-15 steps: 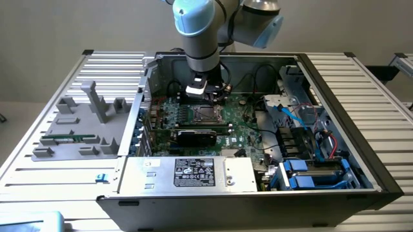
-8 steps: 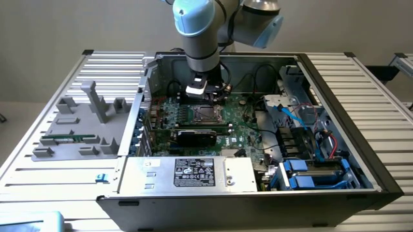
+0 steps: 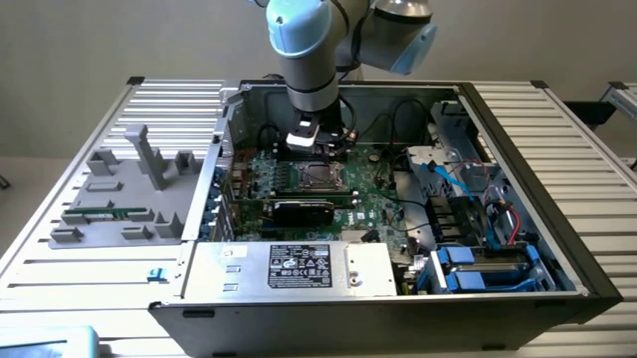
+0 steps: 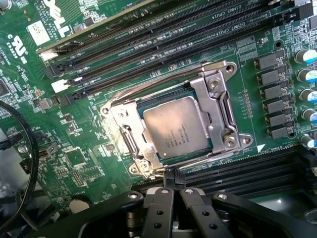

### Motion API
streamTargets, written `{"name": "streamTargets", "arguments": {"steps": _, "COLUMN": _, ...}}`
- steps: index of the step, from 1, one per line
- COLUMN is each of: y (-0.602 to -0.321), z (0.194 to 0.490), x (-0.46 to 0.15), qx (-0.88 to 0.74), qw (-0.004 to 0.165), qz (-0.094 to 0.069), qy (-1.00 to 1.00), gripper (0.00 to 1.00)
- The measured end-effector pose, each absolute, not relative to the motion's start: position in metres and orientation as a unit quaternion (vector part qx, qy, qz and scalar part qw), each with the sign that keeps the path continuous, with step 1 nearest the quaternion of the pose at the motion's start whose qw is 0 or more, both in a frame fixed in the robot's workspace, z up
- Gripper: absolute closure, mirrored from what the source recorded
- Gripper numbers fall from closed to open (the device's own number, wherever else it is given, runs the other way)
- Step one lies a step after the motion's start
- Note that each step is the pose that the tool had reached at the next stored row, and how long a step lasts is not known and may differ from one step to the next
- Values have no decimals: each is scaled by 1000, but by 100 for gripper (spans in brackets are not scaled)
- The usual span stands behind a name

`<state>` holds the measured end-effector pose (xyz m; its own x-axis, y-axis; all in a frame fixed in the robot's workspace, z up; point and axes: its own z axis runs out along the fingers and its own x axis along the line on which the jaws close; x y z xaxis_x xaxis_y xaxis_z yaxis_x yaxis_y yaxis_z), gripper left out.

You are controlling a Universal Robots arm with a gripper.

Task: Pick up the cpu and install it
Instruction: 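Install the first cpu locking lever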

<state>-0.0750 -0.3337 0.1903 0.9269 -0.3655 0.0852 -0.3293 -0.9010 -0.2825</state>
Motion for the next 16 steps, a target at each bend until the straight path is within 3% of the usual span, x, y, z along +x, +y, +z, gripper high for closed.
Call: {"name": "streamTargets", "arguments": {"steps": 16, "y": -334, "z": 223, "x": -75, "qx": -973, "qw": 132, "qz": -60, "qy": 180, "gripper": 89}}
